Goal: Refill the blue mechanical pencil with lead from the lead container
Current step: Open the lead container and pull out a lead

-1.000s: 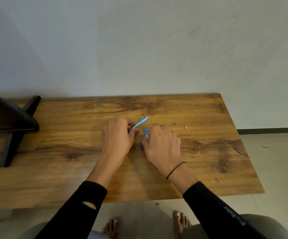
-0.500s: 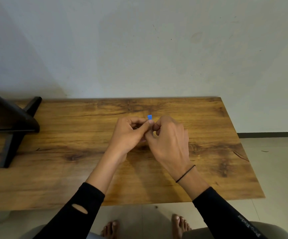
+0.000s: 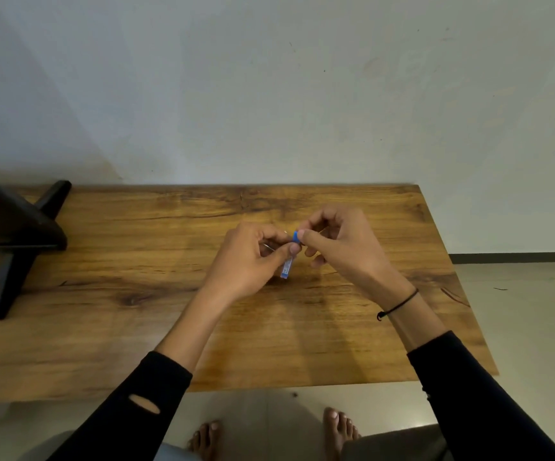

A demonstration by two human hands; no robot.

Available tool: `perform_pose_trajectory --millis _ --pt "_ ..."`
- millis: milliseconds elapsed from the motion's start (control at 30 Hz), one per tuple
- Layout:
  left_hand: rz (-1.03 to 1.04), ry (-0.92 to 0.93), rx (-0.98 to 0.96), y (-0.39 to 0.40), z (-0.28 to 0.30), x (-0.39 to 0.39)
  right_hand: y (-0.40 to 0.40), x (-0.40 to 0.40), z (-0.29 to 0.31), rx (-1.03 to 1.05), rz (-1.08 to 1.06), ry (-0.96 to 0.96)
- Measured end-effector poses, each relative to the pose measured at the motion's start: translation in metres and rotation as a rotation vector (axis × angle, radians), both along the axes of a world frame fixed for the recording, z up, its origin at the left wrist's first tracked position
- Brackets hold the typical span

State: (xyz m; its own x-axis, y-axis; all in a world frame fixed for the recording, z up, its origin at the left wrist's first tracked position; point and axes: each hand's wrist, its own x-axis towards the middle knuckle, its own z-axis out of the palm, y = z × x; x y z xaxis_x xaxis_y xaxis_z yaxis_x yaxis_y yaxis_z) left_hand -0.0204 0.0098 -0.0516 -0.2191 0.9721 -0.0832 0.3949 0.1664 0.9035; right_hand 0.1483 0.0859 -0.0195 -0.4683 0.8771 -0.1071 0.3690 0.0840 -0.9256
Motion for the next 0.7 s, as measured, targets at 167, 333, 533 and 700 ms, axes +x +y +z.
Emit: perform_pose_trajectory --millis 167,333,533,700 --pt "0.008 -0.057 -0.018 -0.001 0.003 0.003 -0.004 -0.002 -0.003 0.183 -0.016 -0.098" --pt "0.025 0.064 -0.033 -0.001 0.000 0.005 0.000 0.000 0.003 0.181 -0.136 -0.015" --pt "0.215 -0.056 0.063 0.001 -0.003 -0.005 0.012 0.011 -0.014 0.264 0.005 -0.415" --pt "0.244 -0.114 0.085 0.000 0.001 -0.002 0.007 0.008 -0.036 0.352 0.082 -0.660"
